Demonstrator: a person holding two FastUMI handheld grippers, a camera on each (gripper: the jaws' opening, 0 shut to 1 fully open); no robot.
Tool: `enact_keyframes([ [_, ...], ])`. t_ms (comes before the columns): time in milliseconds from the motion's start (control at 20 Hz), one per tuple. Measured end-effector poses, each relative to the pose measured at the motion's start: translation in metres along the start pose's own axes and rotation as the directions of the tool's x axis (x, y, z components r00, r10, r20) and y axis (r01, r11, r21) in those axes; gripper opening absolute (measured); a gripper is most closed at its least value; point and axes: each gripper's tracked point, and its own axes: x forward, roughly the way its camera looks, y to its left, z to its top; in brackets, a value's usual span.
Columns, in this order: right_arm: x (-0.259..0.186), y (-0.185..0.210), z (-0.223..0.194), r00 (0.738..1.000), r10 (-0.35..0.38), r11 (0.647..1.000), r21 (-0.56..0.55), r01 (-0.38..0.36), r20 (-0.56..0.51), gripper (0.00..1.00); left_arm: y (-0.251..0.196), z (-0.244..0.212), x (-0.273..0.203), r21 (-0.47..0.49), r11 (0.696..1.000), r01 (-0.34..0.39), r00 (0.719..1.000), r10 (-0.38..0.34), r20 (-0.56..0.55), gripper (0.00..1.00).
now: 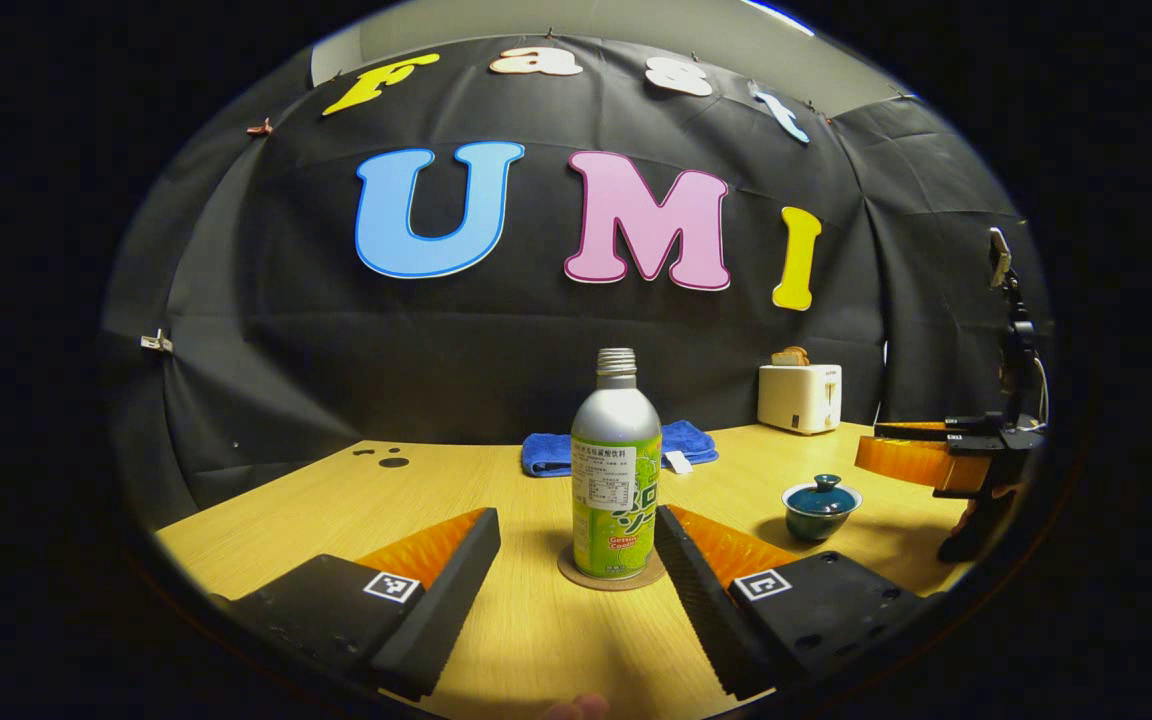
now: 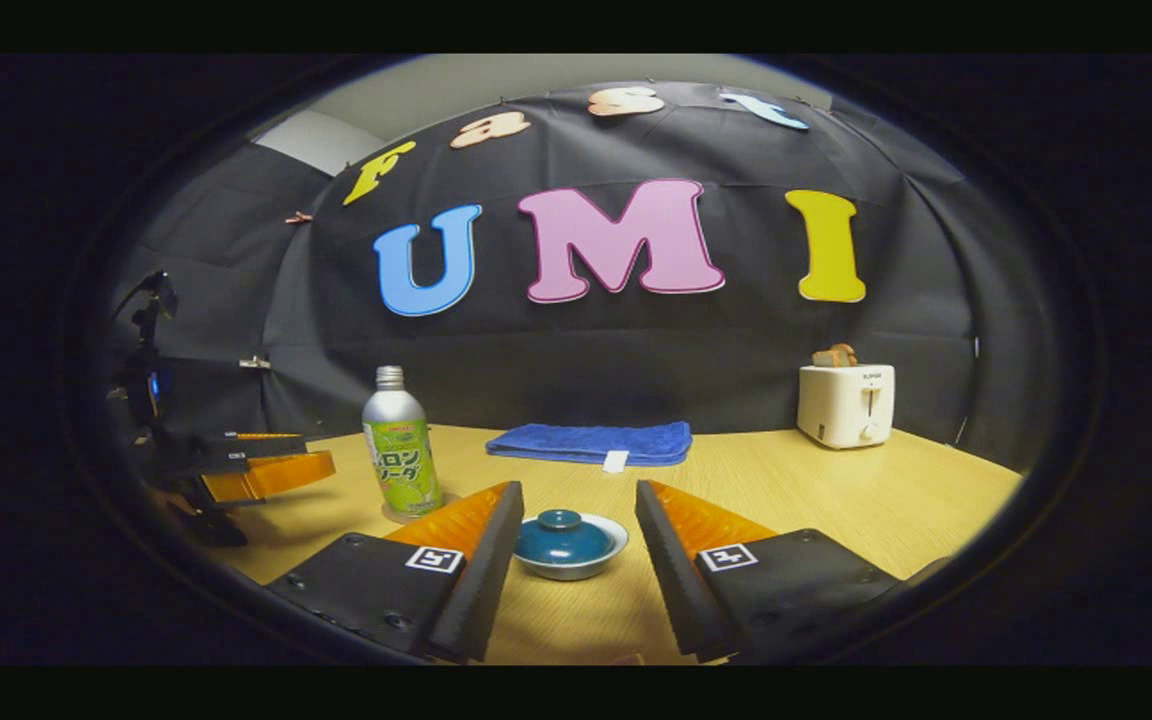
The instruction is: Open the teacup lid with one hand, grasp the water bottle and pour water into the teacup with the other hand; after pouring, place the water bottle on the coaster and then close the teacup lid.
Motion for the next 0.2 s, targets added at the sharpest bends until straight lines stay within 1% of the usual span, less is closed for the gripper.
enact_keyframes([
  [200,0.0008,0.0033,-0.0023,1.000,0.004,1.000,-0.017,-0.004,-0.012,0.71,0.0002,-0.0002,0.0006,0.000,1.000,0.000,1.000,0.000,0.001,0.98],
])
